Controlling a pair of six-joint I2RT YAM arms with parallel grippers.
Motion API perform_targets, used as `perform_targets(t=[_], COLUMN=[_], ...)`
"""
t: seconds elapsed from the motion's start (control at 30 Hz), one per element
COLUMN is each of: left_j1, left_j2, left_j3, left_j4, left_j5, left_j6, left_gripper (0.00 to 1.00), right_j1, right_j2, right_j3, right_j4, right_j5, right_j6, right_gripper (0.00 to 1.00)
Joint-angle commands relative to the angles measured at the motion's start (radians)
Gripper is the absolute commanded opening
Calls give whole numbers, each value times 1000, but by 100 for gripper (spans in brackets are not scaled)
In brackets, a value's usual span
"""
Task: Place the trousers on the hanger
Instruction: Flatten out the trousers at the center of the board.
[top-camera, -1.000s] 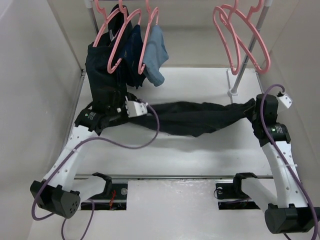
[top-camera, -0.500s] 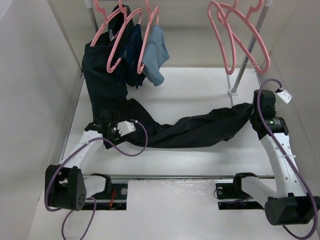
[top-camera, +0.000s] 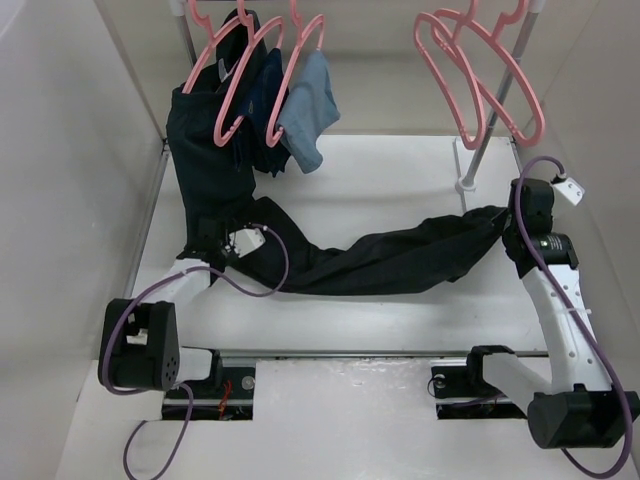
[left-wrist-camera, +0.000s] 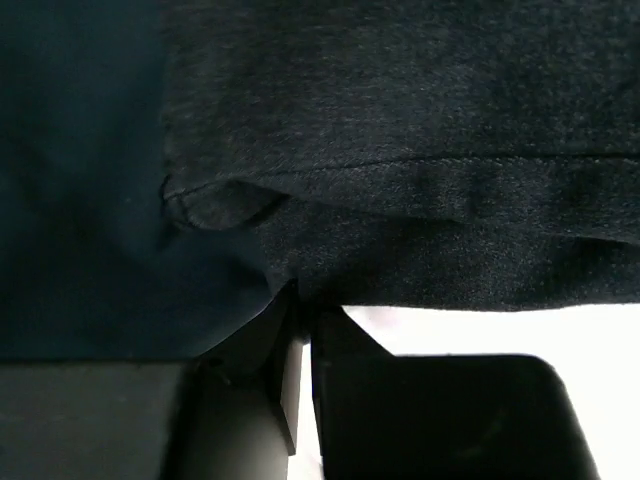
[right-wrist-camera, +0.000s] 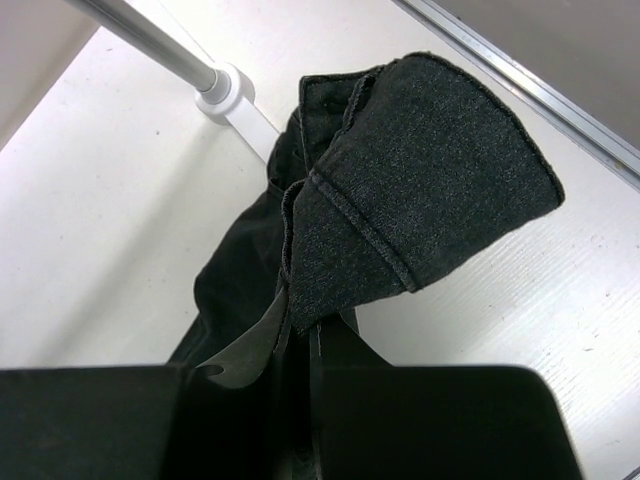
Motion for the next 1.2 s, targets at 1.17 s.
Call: perform_targets(t=[1.17], left_j1=[283], left_j2=[-149], left_j3=[333], left_j4=[-345], left_j5=[-431], left_j6=[222], left_gripper=[0], right_j1=[-217], right_j2=[62], right_j3=[-84], right_j4=[184], right_j5=[-283], right_j6=[148], right_gripper=[0])
